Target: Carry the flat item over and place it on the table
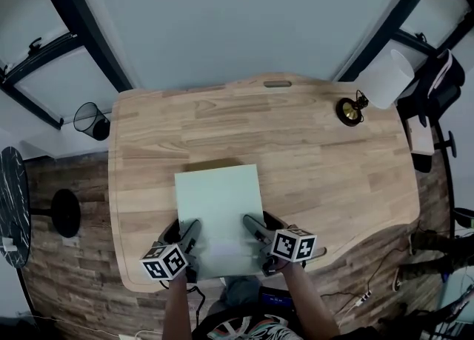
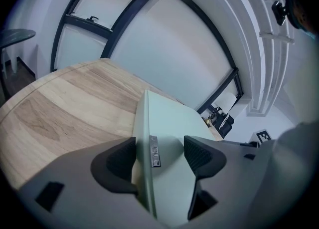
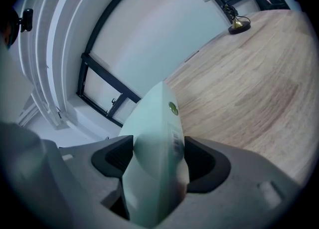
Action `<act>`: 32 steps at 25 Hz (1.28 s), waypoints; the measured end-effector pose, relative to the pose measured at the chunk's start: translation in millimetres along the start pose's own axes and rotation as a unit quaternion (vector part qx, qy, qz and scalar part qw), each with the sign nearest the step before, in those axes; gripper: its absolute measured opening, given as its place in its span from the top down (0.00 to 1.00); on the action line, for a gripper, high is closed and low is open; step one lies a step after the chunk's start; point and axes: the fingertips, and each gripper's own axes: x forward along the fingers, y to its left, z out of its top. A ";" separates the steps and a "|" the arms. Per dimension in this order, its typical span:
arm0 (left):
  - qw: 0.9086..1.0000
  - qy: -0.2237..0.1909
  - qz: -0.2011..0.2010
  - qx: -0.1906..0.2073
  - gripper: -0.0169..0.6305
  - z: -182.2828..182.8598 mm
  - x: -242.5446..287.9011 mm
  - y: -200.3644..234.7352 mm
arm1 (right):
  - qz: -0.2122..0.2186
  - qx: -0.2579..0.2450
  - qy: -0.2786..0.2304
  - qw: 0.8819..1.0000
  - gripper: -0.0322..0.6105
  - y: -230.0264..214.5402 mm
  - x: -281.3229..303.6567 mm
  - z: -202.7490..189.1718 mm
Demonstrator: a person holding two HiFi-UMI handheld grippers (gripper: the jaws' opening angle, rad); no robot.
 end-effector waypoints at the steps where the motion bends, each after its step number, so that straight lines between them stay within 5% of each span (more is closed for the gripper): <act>1: 1.000 0.002 0.000 -0.001 0.51 0.0 2.7 0.8 | -0.001 0.002 0.001 1.000 0.47 -2.2 1.9 0.3; 14: 1.000 0.014 0.021 0.009 0.51 0.3 21.9 8.0 | -0.014 0.009 0.032 0.999 0.47 -21.2 17.8 0.8; 32: 0.997 -0.002 0.067 0.028 0.51 4.2 24.9 7.2 | -0.041 -0.074 0.025 0.996 0.47 -23.3 20.0 11.2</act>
